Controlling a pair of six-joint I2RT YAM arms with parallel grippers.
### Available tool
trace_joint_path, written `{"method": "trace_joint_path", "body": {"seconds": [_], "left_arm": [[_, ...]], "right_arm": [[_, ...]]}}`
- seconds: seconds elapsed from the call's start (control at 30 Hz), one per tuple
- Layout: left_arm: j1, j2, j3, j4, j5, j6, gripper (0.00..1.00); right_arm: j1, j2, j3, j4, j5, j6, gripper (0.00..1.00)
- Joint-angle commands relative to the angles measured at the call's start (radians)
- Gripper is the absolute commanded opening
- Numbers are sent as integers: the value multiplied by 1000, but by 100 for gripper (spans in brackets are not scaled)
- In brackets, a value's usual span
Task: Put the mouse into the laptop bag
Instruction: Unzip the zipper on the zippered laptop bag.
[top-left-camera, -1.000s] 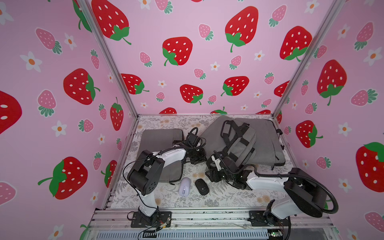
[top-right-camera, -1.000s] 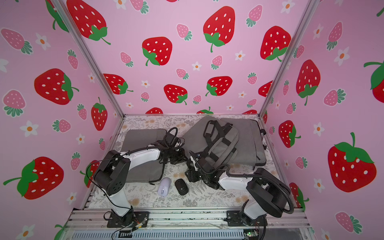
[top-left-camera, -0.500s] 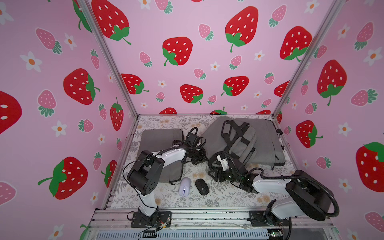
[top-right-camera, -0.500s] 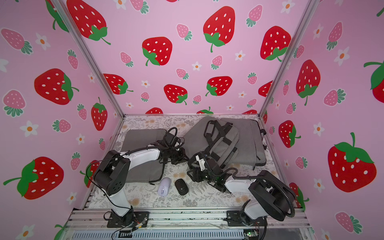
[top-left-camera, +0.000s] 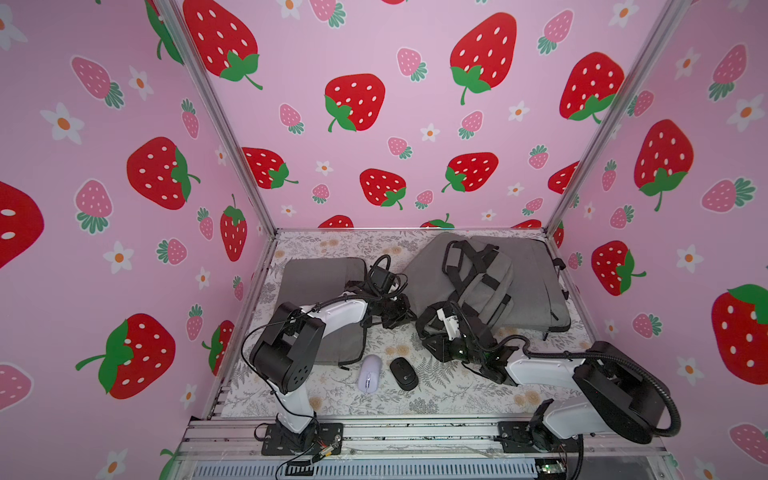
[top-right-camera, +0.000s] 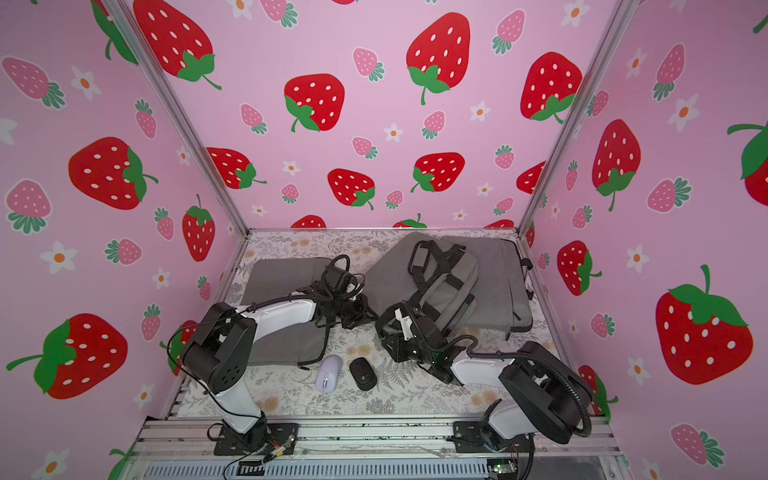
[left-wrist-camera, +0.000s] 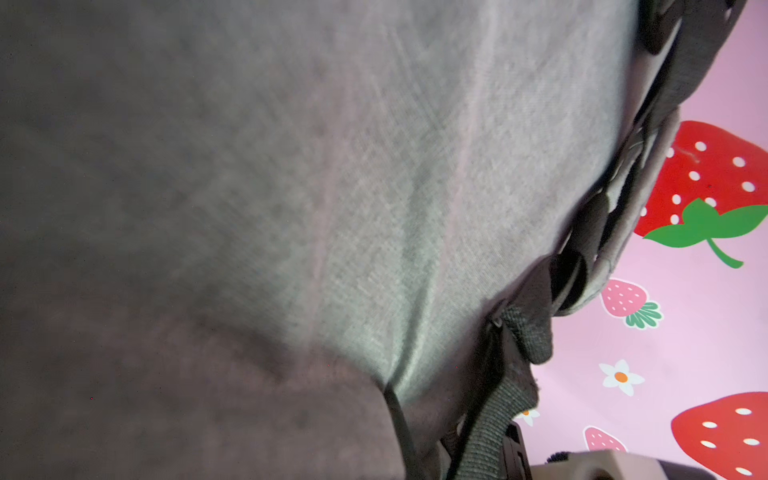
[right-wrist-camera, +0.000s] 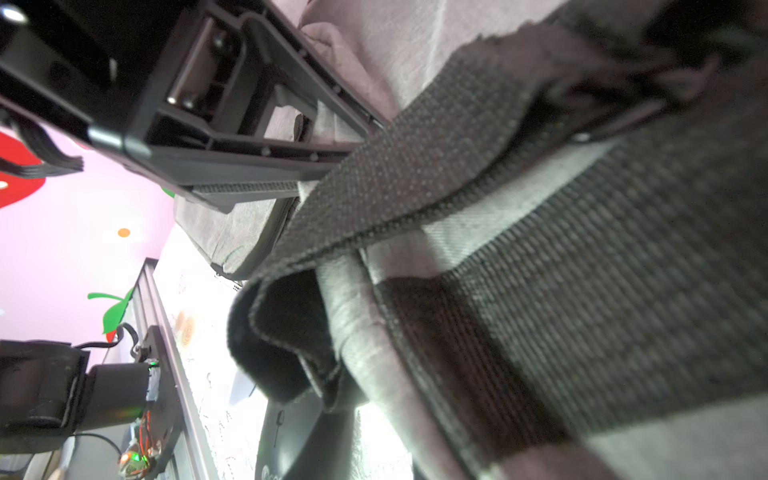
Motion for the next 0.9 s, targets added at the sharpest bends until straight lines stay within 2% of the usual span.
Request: {"method": "trace_joint_path", "body": {"seconds": [0.0, 0.07, 0.27, 0.4, 0.47, 0.63, 0.73, 0.87], "left_arm": [[-27, -49, 10, 64, 247, -17, 0], [-24, -45, 2, 89, 259, -32, 0], [-14, -45, -11, 96, 258, -37, 0], [12, -48, -33, 102, 249, -36, 0], [33, -47, -48, 107, 243, -31, 0], [120, -61, -93, 81, 184, 9, 0], [129, -80, -63, -11, 100, 83, 0], [137, -79, -38, -28, 70, 108, 0]], "right_arm": [[-12, -27, 9, 4, 51, 1, 21], [-12, -39, 2, -6, 61, 1, 18], [-12, -89, 0, -90, 119, -8, 0], [-12, -143, 7, -204, 143, -19, 0], [-12, -178, 28, -326, 172, -31, 0], [-12, -251, 174, -822, 293, -98, 0], [-12, -279, 219, -1000, 329, -115, 0], [-12, -288, 271, -1178, 361, -113, 0]]}}
